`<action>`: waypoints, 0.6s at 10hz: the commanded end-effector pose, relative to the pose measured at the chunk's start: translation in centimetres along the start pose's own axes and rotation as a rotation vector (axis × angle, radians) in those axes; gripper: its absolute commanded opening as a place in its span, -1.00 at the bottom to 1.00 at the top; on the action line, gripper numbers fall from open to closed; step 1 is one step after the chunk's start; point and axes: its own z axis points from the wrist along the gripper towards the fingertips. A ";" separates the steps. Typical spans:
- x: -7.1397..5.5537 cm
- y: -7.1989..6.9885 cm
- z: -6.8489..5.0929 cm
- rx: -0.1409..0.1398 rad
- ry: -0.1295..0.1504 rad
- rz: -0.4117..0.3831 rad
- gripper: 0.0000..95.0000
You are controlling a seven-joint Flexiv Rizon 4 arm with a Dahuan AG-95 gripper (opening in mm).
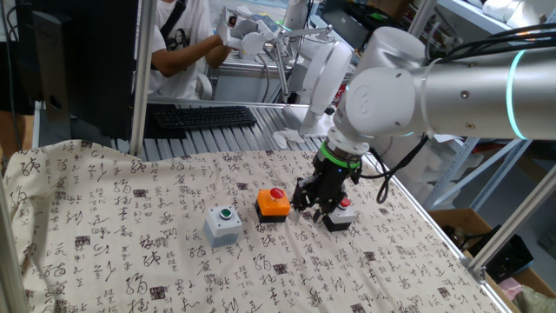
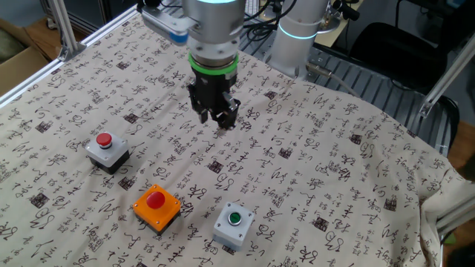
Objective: Press three buttons from left to right in sequence
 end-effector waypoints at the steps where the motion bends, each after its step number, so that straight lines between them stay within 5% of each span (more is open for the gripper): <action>1: 0.0 0.2 0.2 -0.043 0.003 0.138 -1.00; 6: 0.0 0.7 0.5 -0.039 0.000 0.139 -1.00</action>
